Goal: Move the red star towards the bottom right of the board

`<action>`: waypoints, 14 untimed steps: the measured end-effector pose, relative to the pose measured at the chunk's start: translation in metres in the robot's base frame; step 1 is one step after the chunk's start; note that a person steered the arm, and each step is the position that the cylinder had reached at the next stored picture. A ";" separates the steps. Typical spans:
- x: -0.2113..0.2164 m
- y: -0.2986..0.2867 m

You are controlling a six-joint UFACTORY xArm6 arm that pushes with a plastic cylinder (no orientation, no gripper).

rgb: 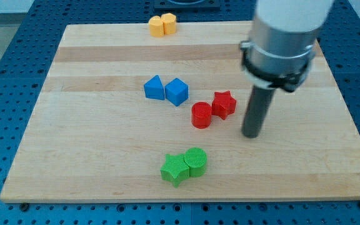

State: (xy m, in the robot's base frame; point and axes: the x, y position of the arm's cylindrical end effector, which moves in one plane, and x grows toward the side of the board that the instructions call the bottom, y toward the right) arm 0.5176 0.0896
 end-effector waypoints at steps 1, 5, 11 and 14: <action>0.005 -0.050; -0.048 -0.110; -0.101 0.015; -0.047 0.093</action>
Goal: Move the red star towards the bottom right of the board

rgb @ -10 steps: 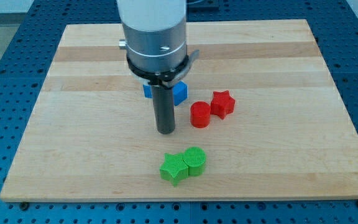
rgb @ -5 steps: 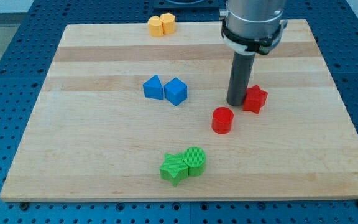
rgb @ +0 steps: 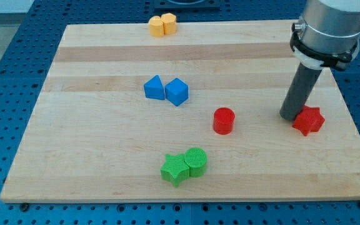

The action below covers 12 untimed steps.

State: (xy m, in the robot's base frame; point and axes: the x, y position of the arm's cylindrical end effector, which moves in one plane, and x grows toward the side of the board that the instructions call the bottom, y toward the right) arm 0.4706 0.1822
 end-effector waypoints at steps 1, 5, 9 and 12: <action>-0.026 -0.001; 0.029 0.031; 0.062 0.032; -0.019 -0.051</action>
